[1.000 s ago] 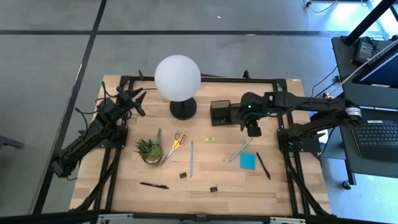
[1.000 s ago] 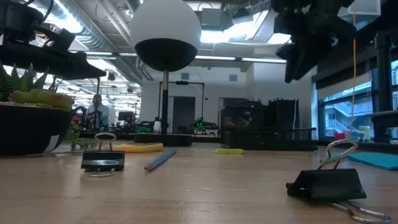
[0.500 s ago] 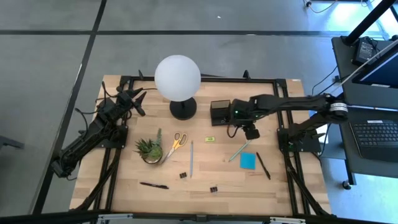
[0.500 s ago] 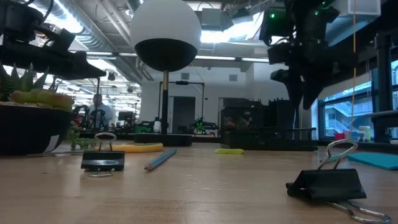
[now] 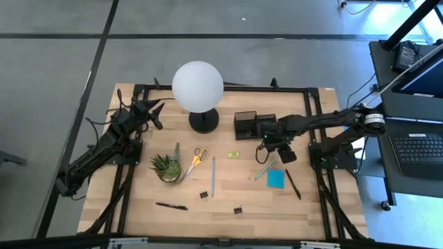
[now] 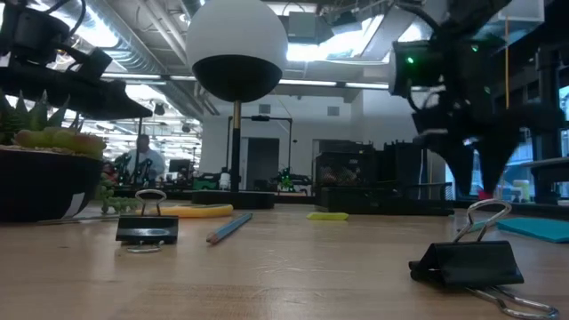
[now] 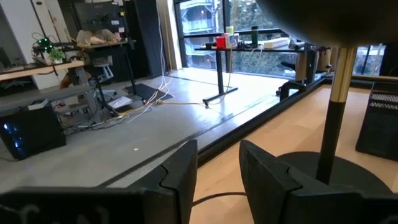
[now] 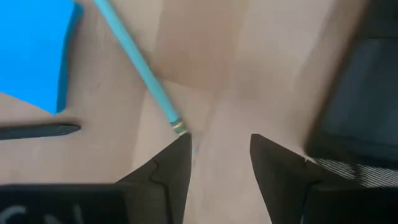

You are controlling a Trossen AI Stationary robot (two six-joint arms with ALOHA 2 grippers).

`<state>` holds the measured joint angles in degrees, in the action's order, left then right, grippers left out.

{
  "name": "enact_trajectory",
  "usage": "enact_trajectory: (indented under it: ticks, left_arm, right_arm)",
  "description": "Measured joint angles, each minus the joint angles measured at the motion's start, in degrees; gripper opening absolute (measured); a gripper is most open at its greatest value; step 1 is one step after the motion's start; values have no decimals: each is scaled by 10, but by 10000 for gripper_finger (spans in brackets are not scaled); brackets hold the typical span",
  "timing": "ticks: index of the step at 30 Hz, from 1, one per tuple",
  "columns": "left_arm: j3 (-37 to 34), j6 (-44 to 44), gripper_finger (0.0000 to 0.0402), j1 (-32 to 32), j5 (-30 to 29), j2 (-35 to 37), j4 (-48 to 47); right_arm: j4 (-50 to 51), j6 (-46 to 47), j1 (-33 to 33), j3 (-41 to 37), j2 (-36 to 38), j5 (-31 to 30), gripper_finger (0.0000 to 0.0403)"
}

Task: Pick and place office supplies into organizer
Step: Put the light blue pencil into the desk organizer

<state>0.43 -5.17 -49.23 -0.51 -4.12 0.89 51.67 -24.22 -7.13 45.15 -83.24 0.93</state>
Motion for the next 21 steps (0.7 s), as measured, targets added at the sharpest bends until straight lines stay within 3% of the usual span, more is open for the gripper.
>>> enact_trajectory:
  ticks: [21]
  left_arm:
    - [0,-1,114,0,-2,-6,0]
  right_arm:
    - [-87,-15,66,-79,1,-37,165]
